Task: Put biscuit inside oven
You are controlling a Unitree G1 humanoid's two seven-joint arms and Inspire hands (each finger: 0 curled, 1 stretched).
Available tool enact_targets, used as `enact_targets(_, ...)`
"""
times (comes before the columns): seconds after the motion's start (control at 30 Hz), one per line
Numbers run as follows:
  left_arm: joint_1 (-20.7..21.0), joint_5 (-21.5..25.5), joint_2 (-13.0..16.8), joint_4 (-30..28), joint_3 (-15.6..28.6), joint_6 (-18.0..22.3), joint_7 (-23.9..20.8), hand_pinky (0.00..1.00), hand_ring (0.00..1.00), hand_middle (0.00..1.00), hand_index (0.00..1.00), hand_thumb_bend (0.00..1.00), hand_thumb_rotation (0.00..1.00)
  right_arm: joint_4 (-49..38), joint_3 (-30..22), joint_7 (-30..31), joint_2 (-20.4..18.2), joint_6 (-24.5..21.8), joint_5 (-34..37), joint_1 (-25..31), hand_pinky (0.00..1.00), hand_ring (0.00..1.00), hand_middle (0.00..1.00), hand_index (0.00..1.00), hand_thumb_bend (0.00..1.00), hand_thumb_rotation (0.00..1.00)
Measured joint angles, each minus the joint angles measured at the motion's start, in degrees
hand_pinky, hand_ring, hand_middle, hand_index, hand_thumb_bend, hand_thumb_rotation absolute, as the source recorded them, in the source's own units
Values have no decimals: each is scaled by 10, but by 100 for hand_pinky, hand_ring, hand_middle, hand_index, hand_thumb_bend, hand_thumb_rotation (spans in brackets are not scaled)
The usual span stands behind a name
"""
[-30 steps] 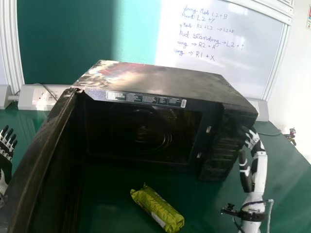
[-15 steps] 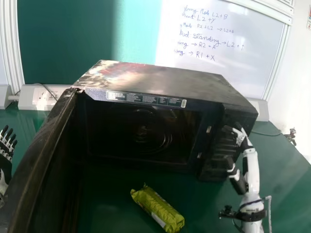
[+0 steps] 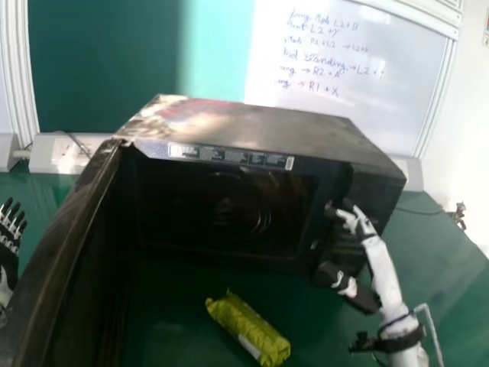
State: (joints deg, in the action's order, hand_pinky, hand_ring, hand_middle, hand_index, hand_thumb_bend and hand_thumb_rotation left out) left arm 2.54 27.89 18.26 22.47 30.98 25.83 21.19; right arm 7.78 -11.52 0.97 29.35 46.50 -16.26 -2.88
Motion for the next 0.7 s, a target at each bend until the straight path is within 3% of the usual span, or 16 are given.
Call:
enact_targets(0.47,-5,0,-1,-3,0,1,1,93,89,87,92,28,100,-141,-14,60,53,-100,-37,38,68,76,79,81,100,69)
enact_targets(0.7,-4,2,-1,-3,0,3,6,93,88,86,91,28,100,-228,-21,122,82,-189,-45,56,68,78,81,81,100,72)
